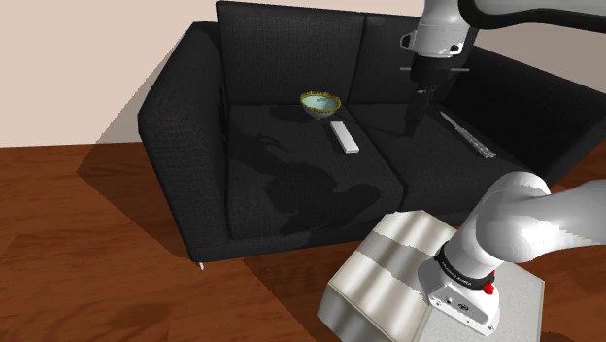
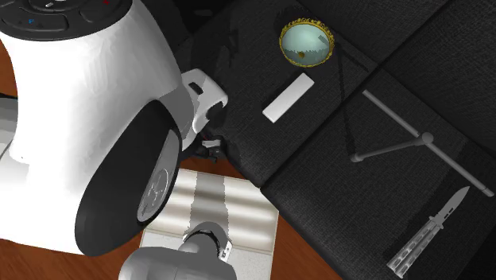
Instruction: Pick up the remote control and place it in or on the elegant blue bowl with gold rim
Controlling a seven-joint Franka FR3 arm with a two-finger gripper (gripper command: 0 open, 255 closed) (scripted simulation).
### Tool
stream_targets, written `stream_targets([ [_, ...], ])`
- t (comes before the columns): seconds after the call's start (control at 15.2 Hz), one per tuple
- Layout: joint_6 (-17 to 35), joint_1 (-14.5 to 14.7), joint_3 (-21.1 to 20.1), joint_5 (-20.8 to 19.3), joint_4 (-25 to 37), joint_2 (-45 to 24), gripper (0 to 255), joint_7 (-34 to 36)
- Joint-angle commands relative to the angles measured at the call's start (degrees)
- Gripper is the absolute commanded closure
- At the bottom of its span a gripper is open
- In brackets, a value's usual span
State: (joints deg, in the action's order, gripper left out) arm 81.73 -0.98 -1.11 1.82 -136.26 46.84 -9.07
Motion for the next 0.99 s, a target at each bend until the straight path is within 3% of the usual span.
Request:
stream_targets([
  [0.0,0.0,0.0,0.0,0.0,0.0,0.0,0,0.0],
  [0.92,25.48,-6.27,2.14,-2.56,1.27,-23.05,0,6.98],
])
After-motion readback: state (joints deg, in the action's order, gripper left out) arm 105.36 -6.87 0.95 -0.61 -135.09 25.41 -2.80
